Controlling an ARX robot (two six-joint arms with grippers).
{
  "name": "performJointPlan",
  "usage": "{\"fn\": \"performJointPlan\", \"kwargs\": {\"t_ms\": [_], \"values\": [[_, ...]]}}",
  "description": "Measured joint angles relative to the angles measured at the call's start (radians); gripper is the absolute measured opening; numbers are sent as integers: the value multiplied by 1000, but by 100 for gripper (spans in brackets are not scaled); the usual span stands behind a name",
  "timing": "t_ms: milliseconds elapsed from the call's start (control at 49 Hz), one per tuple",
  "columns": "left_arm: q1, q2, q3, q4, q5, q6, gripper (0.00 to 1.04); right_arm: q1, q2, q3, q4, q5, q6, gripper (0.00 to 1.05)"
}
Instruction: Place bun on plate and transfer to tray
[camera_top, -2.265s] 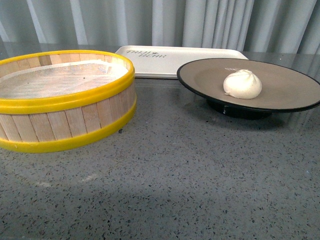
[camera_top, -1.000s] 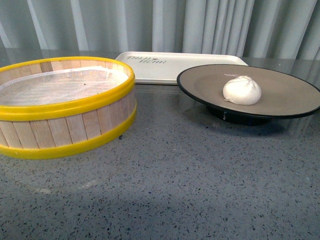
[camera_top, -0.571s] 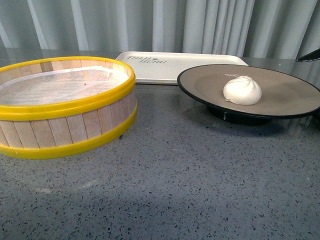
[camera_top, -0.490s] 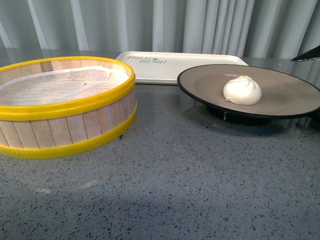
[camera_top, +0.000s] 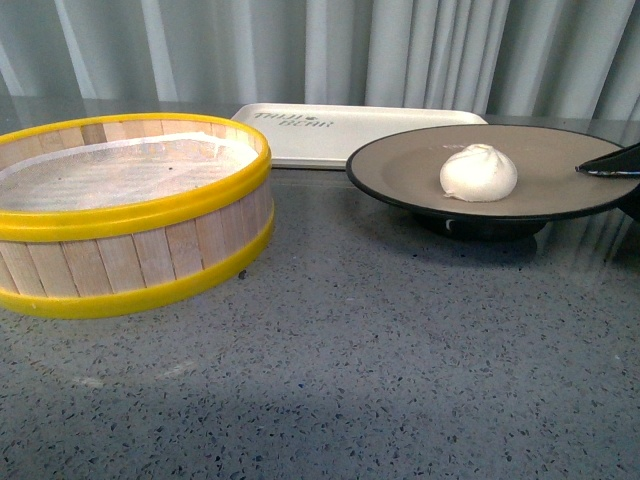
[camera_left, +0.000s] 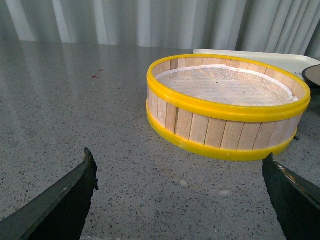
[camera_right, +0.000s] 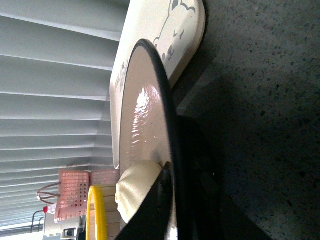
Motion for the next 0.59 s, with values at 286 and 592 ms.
{"fn": "performJointPlan", "kwargs": {"t_ms": [286, 592], "values": [[0, 0, 0, 0, 0, 0, 98, 10, -40, -27, 37, 3, 3, 3], [0, 0, 0, 0, 0, 0, 98, -24, -80, 16, 99, 5, 33, 3]]}}
